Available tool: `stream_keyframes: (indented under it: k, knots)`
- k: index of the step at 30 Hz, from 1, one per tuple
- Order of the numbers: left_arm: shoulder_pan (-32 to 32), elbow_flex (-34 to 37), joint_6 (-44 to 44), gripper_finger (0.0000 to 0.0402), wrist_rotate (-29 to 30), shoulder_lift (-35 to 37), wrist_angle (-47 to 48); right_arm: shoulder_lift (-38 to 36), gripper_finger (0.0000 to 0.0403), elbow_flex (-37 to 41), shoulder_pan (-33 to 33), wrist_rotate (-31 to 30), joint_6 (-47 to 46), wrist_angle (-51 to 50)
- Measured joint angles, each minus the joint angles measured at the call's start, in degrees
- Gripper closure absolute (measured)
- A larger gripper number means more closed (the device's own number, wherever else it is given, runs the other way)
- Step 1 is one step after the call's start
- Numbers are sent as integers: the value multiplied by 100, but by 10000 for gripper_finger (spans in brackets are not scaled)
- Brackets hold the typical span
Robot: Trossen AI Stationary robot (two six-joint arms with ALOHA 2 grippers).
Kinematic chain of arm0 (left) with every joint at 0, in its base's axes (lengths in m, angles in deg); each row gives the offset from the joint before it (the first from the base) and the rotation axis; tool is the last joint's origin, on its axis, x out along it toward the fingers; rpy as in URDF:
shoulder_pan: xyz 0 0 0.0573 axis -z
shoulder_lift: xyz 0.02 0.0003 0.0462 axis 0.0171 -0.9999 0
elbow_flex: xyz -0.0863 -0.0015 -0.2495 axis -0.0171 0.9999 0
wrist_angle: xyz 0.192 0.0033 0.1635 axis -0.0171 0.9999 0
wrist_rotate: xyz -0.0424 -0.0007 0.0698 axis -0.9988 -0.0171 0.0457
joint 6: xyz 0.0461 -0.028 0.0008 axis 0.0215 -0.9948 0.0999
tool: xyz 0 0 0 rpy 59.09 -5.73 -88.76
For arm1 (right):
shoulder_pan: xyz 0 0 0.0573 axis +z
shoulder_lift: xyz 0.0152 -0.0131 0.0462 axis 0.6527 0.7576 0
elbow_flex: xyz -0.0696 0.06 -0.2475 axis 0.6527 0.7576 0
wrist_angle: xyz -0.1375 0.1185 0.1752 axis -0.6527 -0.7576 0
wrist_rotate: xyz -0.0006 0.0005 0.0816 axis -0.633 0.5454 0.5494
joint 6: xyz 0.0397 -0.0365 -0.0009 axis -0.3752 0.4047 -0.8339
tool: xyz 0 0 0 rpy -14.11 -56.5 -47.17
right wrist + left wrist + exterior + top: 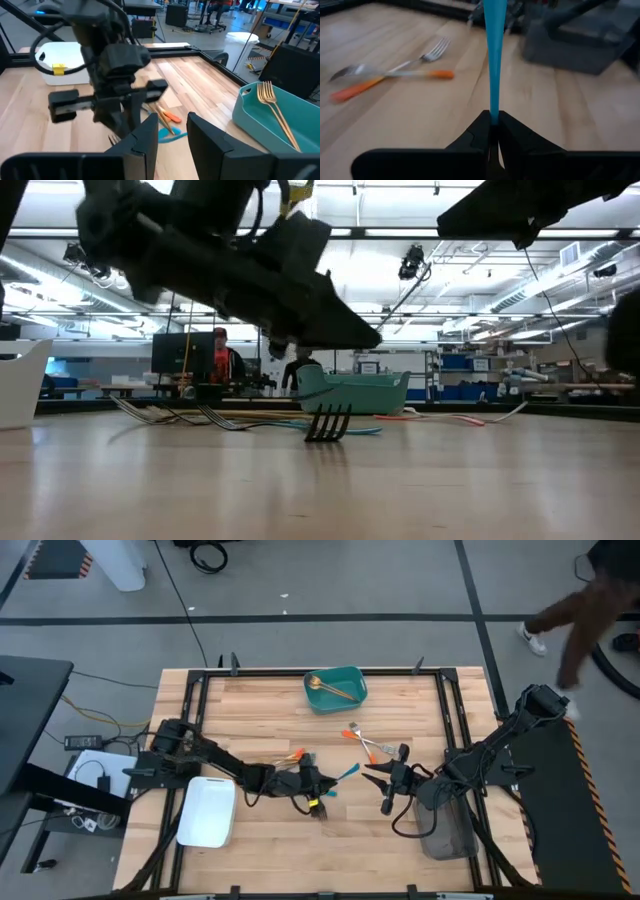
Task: Sort silverware by color (type)
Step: Put the blue fork into the white bin
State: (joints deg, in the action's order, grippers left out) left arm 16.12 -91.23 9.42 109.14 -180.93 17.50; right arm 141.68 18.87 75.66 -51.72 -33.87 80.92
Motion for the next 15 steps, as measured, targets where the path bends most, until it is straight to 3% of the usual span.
stream_keyframes:
  k: [8,15]
  knots:
    - [125,1,-1021,363,190,1106,2257,13,293,0,-8,829,218,6]
    - [153,2,-2056,363,-196,2267,4025,647,293,0,-179,883,327,424]
